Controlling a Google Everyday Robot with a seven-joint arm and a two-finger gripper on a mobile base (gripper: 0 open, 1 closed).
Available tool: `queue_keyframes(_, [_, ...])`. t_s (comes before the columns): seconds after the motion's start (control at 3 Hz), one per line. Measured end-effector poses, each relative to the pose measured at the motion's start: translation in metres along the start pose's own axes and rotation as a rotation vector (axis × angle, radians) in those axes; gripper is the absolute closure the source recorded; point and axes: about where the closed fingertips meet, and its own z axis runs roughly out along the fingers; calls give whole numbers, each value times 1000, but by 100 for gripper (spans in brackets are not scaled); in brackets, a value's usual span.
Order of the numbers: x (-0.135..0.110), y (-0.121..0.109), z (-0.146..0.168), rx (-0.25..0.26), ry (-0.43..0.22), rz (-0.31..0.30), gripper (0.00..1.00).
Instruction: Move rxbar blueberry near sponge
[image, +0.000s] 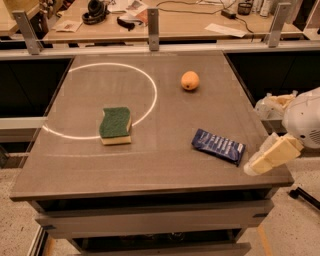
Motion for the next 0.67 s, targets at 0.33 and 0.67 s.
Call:
queue_keyframes(0.33, [0,-1,1,6,-1,-1,0])
queue_keyframes(0.67, [0,2,5,13,1,58,0])
